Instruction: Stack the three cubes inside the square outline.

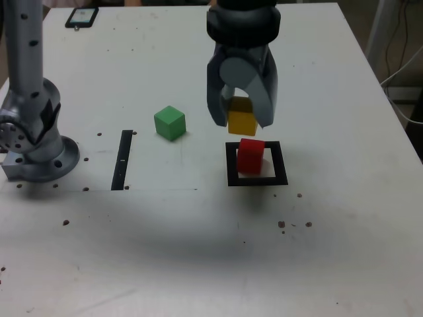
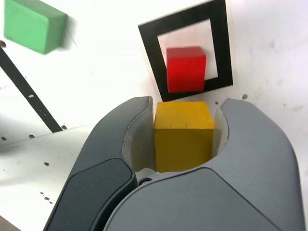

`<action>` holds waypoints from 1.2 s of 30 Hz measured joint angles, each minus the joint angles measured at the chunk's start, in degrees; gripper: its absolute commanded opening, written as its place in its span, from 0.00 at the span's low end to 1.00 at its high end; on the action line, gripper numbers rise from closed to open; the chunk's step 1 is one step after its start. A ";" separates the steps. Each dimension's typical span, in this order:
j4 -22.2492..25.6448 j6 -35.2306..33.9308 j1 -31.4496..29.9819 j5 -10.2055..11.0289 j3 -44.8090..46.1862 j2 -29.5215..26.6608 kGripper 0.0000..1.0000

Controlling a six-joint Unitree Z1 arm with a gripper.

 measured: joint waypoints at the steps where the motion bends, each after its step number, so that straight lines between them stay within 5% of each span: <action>1: -0.10 -0.06 0.00 0.10 0.30 0.00 0.15; 8: -0.86 -0.28 0.37 1.76 1.38 0.41 0.15; 19: -6.17 -1.61 0.60 -0.24 3.88 3.30 0.15; 36: -6.60 -1.35 2.92 1.71 4.61 4.26 0.17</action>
